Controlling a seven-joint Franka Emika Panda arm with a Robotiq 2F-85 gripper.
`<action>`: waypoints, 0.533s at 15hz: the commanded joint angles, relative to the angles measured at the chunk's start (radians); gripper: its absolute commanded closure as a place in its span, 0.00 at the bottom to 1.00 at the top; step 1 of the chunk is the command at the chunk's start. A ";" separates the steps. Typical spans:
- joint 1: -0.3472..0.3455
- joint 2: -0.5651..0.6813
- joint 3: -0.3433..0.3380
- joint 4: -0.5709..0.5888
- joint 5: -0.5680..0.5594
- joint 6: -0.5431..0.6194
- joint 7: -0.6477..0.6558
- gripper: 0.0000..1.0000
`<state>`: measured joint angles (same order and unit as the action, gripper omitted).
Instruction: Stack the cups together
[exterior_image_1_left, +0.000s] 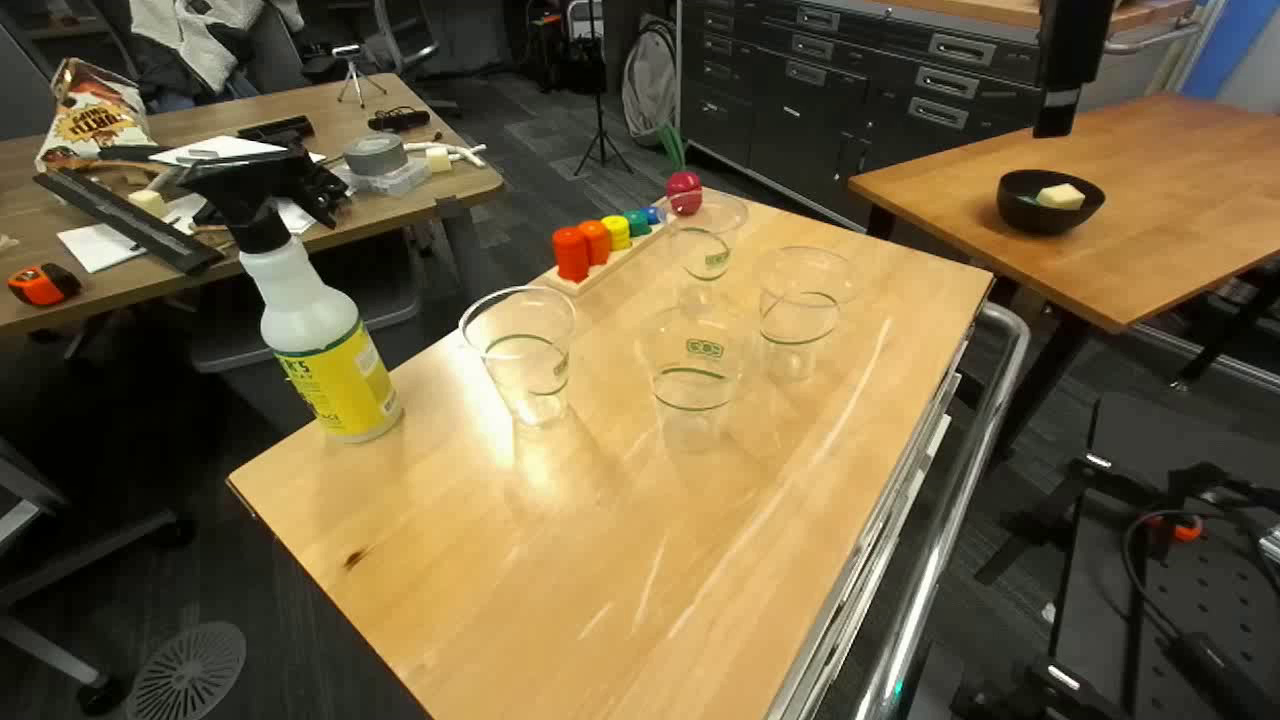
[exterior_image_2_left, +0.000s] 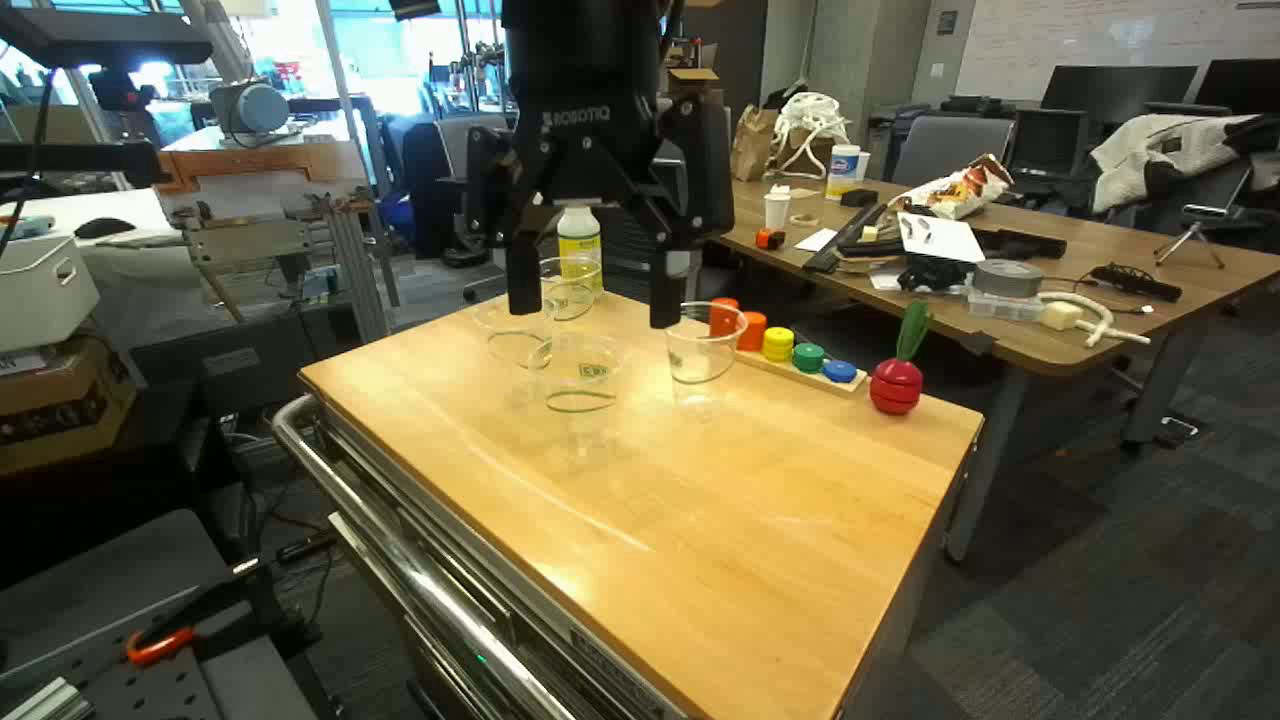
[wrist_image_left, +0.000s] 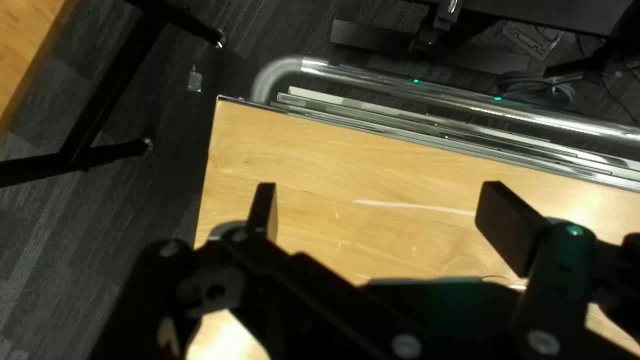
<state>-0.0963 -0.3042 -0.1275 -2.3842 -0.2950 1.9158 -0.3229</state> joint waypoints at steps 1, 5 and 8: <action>0.003 0.000 -0.002 0.004 0.000 -0.001 0.001 0.00; 0.003 -0.001 -0.002 0.014 0.000 -0.001 0.001 0.00; 0.005 0.019 -0.004 0.029 0.015 0.011 0.010 0.00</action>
<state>-0.0963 -0.3046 -0.1276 -2.3728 -0.2950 1.9156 -0.3228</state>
